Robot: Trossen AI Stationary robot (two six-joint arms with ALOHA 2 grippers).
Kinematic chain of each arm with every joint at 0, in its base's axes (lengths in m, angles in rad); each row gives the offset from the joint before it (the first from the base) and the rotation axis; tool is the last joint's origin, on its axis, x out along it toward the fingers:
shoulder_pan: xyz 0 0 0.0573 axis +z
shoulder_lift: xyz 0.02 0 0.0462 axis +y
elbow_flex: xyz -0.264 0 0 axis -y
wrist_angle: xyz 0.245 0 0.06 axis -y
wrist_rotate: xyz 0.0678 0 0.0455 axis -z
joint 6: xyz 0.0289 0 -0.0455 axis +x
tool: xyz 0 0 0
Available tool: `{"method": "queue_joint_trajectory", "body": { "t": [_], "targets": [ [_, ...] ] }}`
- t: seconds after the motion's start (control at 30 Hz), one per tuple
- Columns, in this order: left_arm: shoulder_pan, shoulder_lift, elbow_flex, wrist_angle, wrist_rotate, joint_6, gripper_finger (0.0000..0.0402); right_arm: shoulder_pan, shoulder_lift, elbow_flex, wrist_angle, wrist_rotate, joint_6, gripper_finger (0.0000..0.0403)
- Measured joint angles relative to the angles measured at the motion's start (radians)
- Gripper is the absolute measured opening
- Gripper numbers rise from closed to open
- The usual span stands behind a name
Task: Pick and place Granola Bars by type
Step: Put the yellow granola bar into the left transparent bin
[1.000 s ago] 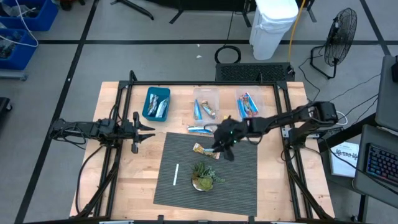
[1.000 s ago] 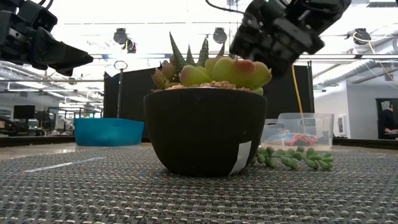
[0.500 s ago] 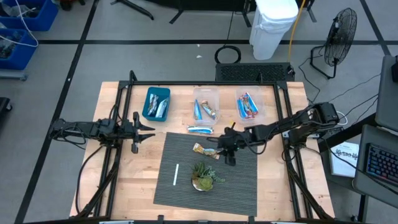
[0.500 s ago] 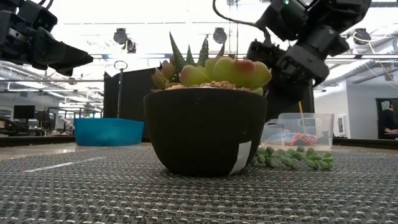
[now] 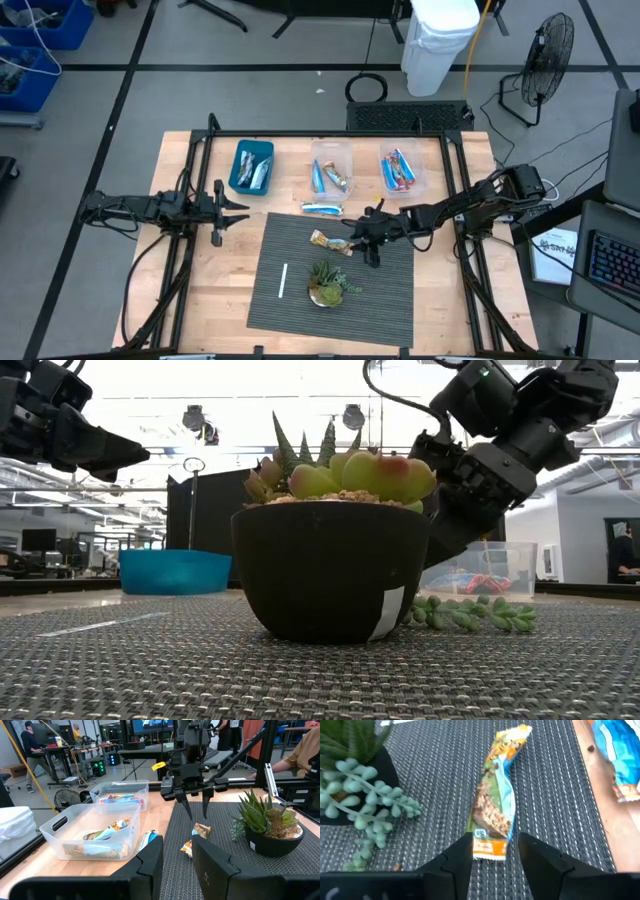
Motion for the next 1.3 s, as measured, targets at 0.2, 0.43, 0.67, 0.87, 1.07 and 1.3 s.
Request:
{"method": "queue_joint_trajectory", "body": {
  "t": [0.2, 0.43, 0.67, 0.87, 1.07, 1.3],
  "targets": [
    [0.000, 0.000, 0.000, 0.000, 0.000, 0.000, 0.0108, 0.020, 0.033, 0.000, 0.037, 0.001, -0.004, 0.0151],
    [0.000, 0.000, 0.000, -0.002, 0.000, 0.000, 0.0108, 0.023, 0.141, 0.000, 0.134, 0.000, -0.027, 0.0156],
    [0.000, 0.000, 0.000, 0.000, 0.000, 0.000, 0.0108, 0.022, 0.171, 0.002, 0.179, 0.002, -0.050, 0.0154],
    [0.000, 0.000, 0.000, 0.000, 0.000, 0.000, 0.0108, 0.023, 0.171, 0.002, 0.163, 0.042, -0.051, 0.0128],
    [0.000, 0.000, 0.000, 0.000, 0.000, 0.000, 0.0108, 0.020, 0.170, 0.003, 0.123, 0.054, -0.055, 0.0048],
    [0.000, 0.000, 0.000, 0.000, 0.000, 0.000, 0.0108, 0.020, 0.170, 0.003, 0.126, 0.057, -0.092, 0.0004]
  ]
}}
